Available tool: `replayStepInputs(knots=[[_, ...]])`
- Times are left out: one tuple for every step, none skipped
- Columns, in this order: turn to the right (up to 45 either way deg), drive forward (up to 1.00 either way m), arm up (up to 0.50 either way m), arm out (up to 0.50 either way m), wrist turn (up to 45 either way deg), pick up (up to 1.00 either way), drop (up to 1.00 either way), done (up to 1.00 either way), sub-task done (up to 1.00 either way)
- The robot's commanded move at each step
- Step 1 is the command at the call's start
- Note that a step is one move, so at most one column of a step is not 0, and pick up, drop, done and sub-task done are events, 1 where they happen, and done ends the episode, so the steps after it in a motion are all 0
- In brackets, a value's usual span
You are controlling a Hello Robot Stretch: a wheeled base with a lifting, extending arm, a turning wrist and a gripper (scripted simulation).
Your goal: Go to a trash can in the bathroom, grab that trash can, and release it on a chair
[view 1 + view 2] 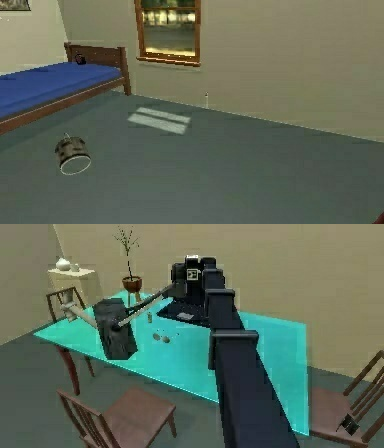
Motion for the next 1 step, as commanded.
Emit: replayStepInputs(knots=[[0.0, 0.0, -0.42, 0.0, 0.0, 0.0, 0.0, 0.0, 0.0]])
